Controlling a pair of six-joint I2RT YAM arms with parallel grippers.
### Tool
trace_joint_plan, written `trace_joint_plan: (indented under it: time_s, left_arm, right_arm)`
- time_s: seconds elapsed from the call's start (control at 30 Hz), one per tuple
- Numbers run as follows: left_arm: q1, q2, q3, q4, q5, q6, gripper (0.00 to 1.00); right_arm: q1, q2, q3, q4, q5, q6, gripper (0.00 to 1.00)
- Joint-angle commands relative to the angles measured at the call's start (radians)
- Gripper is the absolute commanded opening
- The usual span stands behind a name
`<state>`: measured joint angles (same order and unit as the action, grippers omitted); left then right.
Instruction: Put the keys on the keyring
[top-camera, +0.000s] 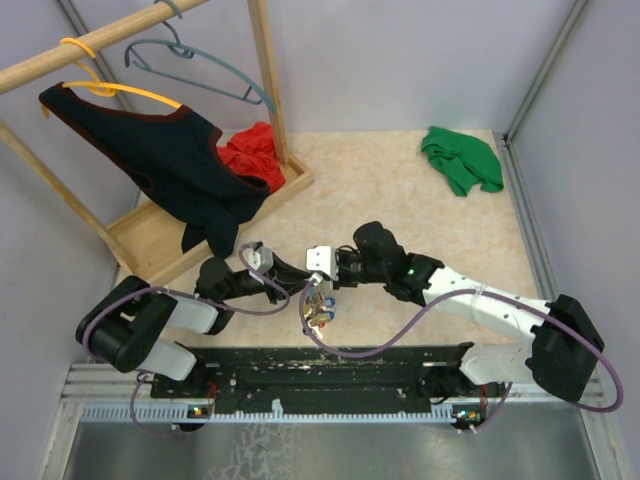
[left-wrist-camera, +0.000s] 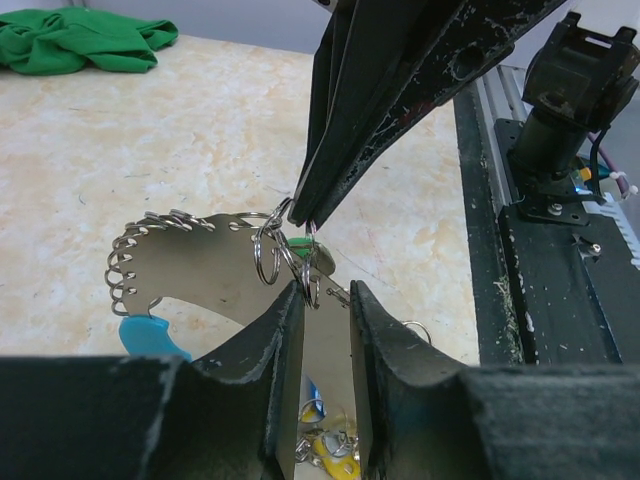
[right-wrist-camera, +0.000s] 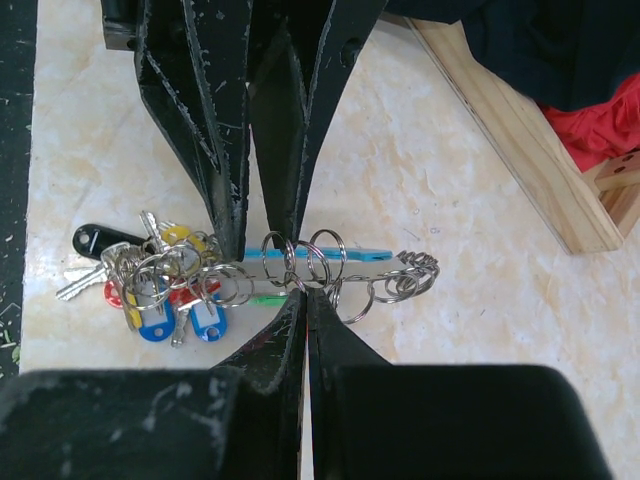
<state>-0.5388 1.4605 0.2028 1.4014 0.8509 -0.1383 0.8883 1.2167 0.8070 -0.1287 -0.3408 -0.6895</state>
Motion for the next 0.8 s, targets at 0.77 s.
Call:
trace_joint_plan:
  time_s: [0.77]
  left_arm:
    - [0.003, 0.003, 0.028, 0.020, -0.050, -0.055, 0.00]
  right_arm:
    - [0.017, -0.040, 0.021, -0.022, -0.021, 0.022, 0.00]
